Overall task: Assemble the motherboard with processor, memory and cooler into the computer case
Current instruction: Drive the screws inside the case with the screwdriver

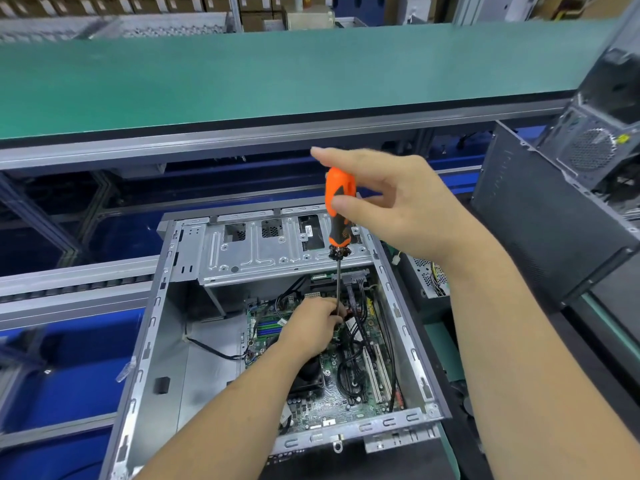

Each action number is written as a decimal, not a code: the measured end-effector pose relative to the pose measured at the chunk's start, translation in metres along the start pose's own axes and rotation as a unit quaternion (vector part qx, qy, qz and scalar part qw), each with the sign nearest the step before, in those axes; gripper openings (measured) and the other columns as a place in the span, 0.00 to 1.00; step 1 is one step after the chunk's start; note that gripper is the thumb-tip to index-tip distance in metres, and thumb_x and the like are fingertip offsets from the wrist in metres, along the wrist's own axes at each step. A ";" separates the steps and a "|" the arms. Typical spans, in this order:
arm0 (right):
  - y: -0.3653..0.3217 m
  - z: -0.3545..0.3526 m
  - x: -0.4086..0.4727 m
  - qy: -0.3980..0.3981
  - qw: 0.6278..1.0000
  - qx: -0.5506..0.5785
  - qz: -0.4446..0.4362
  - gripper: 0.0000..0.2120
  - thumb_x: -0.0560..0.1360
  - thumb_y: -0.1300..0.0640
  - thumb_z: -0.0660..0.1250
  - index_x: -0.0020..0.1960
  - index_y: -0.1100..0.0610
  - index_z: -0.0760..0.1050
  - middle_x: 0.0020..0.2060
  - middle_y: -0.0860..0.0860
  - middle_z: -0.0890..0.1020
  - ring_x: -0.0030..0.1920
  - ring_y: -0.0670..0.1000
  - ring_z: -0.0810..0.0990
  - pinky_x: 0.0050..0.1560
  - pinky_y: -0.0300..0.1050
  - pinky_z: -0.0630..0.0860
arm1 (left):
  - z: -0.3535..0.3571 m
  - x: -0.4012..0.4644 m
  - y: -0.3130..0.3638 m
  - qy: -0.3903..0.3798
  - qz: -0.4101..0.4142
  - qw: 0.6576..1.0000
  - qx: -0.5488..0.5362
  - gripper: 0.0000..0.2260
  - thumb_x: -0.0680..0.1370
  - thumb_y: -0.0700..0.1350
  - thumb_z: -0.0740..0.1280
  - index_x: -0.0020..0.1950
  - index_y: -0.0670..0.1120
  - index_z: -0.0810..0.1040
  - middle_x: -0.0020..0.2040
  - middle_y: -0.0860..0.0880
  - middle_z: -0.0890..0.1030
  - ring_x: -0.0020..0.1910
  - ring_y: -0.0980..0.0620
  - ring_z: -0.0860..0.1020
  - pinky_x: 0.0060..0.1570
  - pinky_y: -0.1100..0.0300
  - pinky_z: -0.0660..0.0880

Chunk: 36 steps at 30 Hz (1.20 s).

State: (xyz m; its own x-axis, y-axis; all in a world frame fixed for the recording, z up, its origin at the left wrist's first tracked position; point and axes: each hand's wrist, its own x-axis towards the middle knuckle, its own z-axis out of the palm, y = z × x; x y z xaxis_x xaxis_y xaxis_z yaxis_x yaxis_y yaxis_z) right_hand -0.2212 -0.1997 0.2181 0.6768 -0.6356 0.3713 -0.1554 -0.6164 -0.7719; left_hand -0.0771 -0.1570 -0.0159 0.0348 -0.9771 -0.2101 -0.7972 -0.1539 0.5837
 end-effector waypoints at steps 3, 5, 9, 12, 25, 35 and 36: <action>-0.001 0.002 0.001 0.001 1.000 0.012 0.008 0.22 0.76 0.65 0.72 0.66 0.47 0.78 0.52 0.51 0.85 0.53 0.48 0.84 0.57 0.44 0.81 | 0.000 0.000 -0.001 -0.004 0.004 1.000 0.004 0.07 0.82 0.42 0.64 0.49 0.47 0.81 0.56 0.51 0.82 0.44 0.53 0.76 0.47 0.60 0.73; -0.003 0.002 0.004 0.032 0.999 -0.038 0.009 0.19 0.72 0.60 0.78 0.61 0.51 0.82 0.45 0.54 0.83 0.46 0.53 0.83 0.52 0.49 0.82 | 0.000 0.000 -0.001 -0.009 0.003 1.000 0.001 0.06 0.82 0.42 0.64 0.49 0.47 0.81 0.57 0.50 0.82 0.50 0.51 0.78 0.53 0.57 0.76; -0.006 0.000 0.003 -0.001 1.000 0.015 0.014 0.18 0.76 0.62 0.73 0.65 0.52 0.80 0.56 0.49 0.84 0.56 0.45 0.83 0.58 0.46 0.81 | 0.000 -0.001 -0.001 -0.006 0.006 1.000 -0.010 0.06 0.82 0.42 0.64 0.49 0.49 0.80 0.58 0.51 0.81 0.53 0.52 0.78 0.57 0.56 0.76; -0.003 0.001 0.003 0.064 0.997 -0.040 0.010 0.13 0.72 0.58 0.78 0.56 0.52 0.84 0.45 0.49 0.83 0.45 0.47 0.82 0.50 0.48 0.81 | 0.000 -0.002 -0.001 0.004 0.006 1.000 -0.023 0.05 0.82 0.42 0.65 0.49 0.48 0.81 0.57 0.51 0.82 0.51 0.50 0.79 0.56 0.54 0.77; 0.001 -0.001 0.001 0.016 0.999 -0.040 0.034 0.25 0.74 0.53 0.76 0.69 0.49 0.76 0.55 0.46 0.82 0.57 0.43 0.81 0.55 0.40 0.80 | -0.002 -0.003 0.001 0.005 0.002 0.999 -0.032 0.08 0.82 0.40 0.64 0.45 0.48 0.80 0.57 0.52 0.81 0.44 0.53 0.78 0.50 0.58 0.76; -0.004 0.001 0.003 0.028 0.999 -0.044 0.000 0.18 0.77 0.61 0.71 0.66 0.51 0.79 0.58 0.49 0.82 0.59 0.47 0.81 0.60 0.47 0.79 | -0.001 -0.002 0.001 -0.007 0.005 1.000 -0.027 0.09 0.81 0.39 0.64 0.45 0.50 0.78 0.56 0.53 0.81 0.50 0.51 0.78 0.53 0.57 0.76; -0.002 0.002 0.004 0.055 0.995 -0.077 0.000 0.14 0.76 0.59 0.74 0.61 0.53 0.82 0.51 0.50 0.83 0.53 0.49 0.82 0.56 0.50 0.80 | -0.001 -0.002 0.001 -0.007 0.004 0.999 -0.035 0.07 0.81 0.41 0.65 0.46 0.50 0.79 0.54 0.53 0.81 0.48 0.51 0.78 0.51 0.57 0.76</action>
State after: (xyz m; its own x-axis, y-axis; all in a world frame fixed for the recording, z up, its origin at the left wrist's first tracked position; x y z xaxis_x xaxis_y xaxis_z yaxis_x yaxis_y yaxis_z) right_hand -0.2165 -0.2002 0.2203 0.5950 -0.6773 0.4327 -0.2697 -0.6754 -0.6864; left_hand -0.0777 -0.1555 -0.0144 0.0198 -0.9764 -0.2149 -0.7536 -0.1558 0.6386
